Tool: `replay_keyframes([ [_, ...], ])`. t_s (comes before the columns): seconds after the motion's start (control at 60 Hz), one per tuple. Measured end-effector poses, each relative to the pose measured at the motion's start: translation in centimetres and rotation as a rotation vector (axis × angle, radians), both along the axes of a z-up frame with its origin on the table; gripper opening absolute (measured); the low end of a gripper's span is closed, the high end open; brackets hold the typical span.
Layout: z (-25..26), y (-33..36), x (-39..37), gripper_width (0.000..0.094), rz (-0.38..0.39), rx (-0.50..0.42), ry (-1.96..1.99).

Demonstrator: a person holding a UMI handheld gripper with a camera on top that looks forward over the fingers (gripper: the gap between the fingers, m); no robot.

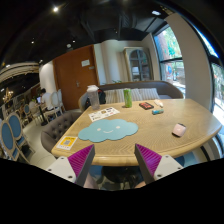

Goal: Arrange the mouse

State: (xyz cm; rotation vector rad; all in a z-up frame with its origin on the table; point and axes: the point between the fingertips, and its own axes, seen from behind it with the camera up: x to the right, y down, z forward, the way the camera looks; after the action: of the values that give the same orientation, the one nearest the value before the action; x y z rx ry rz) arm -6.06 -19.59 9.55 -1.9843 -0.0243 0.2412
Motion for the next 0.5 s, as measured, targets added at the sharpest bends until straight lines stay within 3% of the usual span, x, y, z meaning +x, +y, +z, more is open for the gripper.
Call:
replay_keyframes([
  [0.25, 0.2, -2.8, 0.5, 0.0828, -0.002, 0.014, -0.021],
  [0.5, -0.5, -0.6, 8.7, 0.0819, -0.078, 0.059, -0.051],
])
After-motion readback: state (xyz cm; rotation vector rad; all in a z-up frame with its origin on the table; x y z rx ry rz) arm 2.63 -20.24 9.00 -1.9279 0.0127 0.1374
